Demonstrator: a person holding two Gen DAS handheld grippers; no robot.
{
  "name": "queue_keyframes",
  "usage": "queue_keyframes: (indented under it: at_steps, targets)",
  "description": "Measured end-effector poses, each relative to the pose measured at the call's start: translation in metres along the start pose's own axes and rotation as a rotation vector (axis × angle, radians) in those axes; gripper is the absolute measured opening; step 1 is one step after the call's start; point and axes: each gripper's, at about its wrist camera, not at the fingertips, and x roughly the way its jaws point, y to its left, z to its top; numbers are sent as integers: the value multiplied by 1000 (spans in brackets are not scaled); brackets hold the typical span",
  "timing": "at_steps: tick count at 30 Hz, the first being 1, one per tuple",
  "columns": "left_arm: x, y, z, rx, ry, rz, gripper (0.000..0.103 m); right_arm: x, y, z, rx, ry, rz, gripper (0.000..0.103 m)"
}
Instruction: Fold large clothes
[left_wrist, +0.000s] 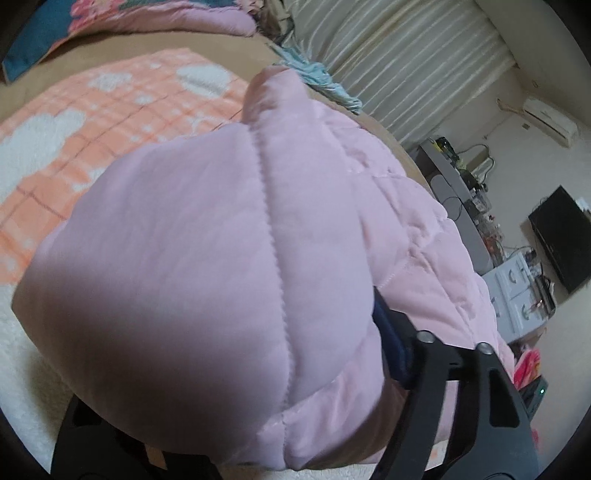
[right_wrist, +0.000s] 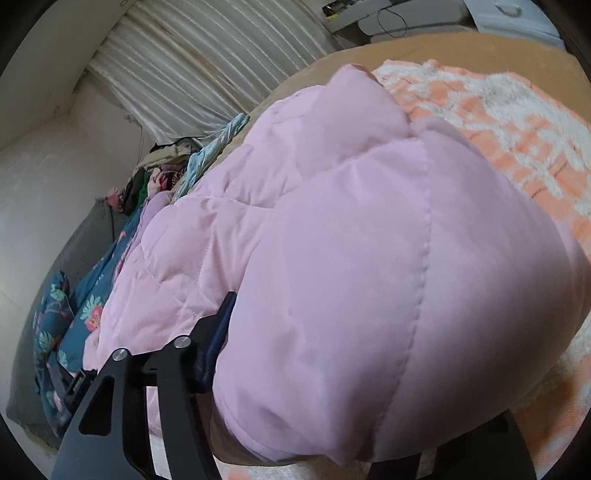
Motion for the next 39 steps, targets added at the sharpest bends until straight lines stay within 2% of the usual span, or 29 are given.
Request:
queue_keyframes:
  at_steps: [8,14,18,24,39]
  targets:
    - [-4,-22,8,85,-12,30,43,-6,17,0,-89,-2,-41,45]
    - [-14,-29,12,119,-14,35,37,-14,37,0,-183,-22,-70,36]
    - [-30,-32,18,127,-11,32,35,-30,58,0,-281,-50,-84,32]
    - [-67,-47,20,186,-48,18,35,-66,91,-5,-405,-78,-83,31]
    - [-115,-30,-6,196,-32,27,35,-118,98,-42,-429,-64,-95,31]
